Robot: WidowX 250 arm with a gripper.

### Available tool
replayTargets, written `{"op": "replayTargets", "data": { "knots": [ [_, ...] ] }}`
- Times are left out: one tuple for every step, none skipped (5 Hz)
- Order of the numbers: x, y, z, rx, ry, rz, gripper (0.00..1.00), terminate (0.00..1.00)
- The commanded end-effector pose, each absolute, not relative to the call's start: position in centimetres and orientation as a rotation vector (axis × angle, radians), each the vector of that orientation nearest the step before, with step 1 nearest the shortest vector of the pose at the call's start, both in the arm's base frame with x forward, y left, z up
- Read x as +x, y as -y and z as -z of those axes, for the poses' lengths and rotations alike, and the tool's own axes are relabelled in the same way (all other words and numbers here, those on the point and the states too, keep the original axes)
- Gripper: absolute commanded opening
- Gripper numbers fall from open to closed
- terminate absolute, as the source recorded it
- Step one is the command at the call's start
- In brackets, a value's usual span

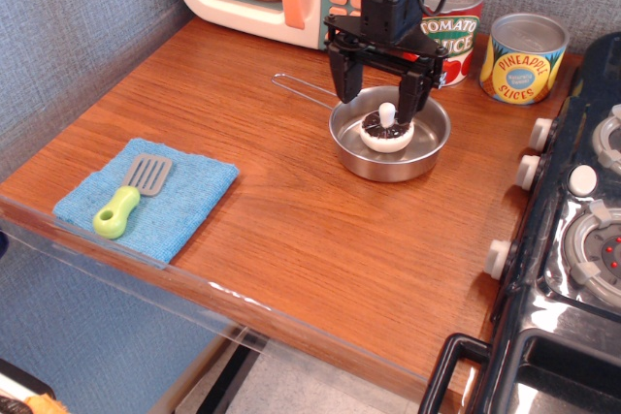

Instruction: Place the mushroom on the right of the blue cloth.

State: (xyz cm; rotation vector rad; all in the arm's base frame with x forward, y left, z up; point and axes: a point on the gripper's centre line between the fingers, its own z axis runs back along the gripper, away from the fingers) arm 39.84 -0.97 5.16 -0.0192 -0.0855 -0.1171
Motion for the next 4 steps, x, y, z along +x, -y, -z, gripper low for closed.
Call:
{"op": "replayTargets", "data": {
  "knots": [
    [40.39, 1.09, -5.12, 0.000, 0.096, 0.125, 1.00, 0.00],
    [40.06, 1.25, -4.47, 0.002, 0.081, 0.130, 0.00, 0.00],
    [39.82, 1.34, -4.27, -0.001, 0.073, 0.135, 0.00, 0.00],
    [39.80, 1.46, -4.92, -0.018, 0.086, 0.141, 0.00, 0.00]
  ]
}}
